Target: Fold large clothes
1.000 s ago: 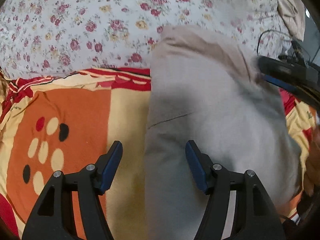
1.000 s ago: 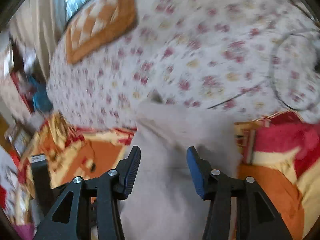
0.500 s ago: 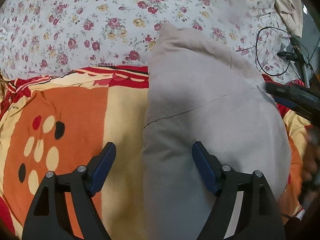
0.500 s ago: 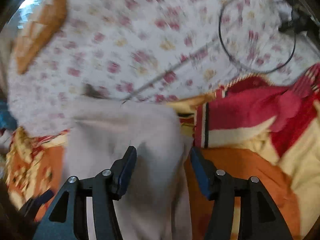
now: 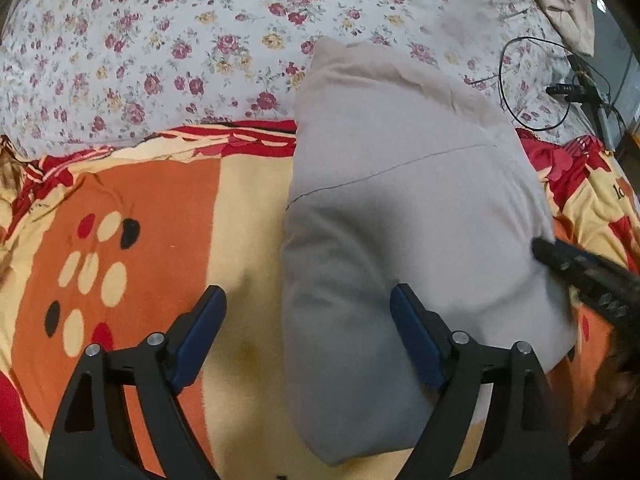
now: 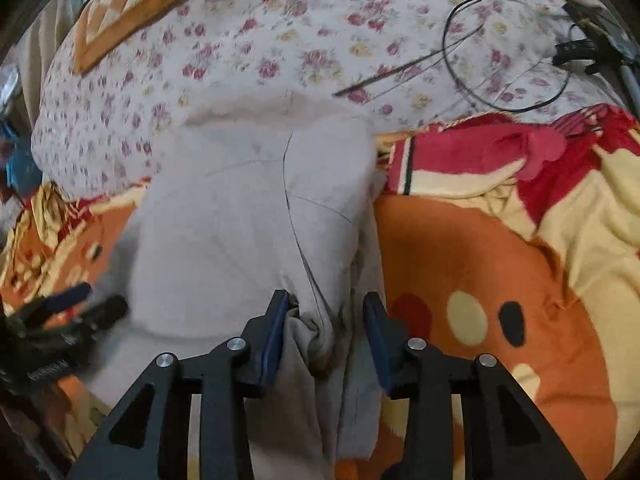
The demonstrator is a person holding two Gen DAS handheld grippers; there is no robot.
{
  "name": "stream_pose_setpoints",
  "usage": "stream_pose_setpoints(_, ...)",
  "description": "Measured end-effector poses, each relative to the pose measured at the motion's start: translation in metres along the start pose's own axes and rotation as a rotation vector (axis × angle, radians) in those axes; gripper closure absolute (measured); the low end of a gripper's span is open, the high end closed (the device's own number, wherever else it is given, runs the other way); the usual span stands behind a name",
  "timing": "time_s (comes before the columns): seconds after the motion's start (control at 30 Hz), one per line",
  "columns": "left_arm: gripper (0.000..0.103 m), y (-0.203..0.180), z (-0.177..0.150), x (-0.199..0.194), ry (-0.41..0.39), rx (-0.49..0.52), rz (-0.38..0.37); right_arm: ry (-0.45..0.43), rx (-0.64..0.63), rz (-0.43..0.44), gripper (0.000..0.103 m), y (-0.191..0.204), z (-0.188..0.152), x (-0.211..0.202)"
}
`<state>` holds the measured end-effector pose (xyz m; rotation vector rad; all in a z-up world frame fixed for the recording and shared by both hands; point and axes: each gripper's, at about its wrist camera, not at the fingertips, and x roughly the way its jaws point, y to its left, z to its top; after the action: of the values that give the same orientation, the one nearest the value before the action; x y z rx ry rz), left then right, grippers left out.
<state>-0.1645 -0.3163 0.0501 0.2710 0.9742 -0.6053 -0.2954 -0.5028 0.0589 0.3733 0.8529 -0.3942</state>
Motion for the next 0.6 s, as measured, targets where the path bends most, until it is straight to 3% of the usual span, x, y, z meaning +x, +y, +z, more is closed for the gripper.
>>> stream_pose_setpoints(0.13, 0.018, 0.000, -0.001, 0.000, 0.000, -0.005, 0.004, -0.065, 0.035, 0.063, 0.060, 0.007, -0.002, -0.025)
stream_pose_setpoints(0.2, 0.018, -0.001, -0.001, 0.000, -0.001, -0.007, 0.007, -0.035, 0.012, 0.056, 0.054, 0.012, -0.006, -0.019)
stream_pose_setpoints(0.27, 0.018, -0.002, -0.001, 0.001, 0.003, 0.001, 0.005, 0.049, -0.015, 0.001, 0.048, 0.013, -0.014, 0.002)
stream_pose_setpoints(0.33, 0.018, -0.002, -0.001, 0.002, 0.006, 0.012, 0.002, 0.106, 0.020, 0.011, 0.039, 0.006, -0.020, 0.016)
stream_pose_setpoints(0.5, 0.018, 0.005, 0.005, 0.004, 0.029, 0.013, -0.057, 0.055, 0.103, 0.064, 0.035, -0.008, -0.011, -0.003)
stream_pose_setpoints(0.6, 0.018, 0.010, 0.011, 0.006, 0.046, 0.008, -0.081, -0.009, 0.127, 0.075, 0.024, -0.019, -0.003, -0.009)
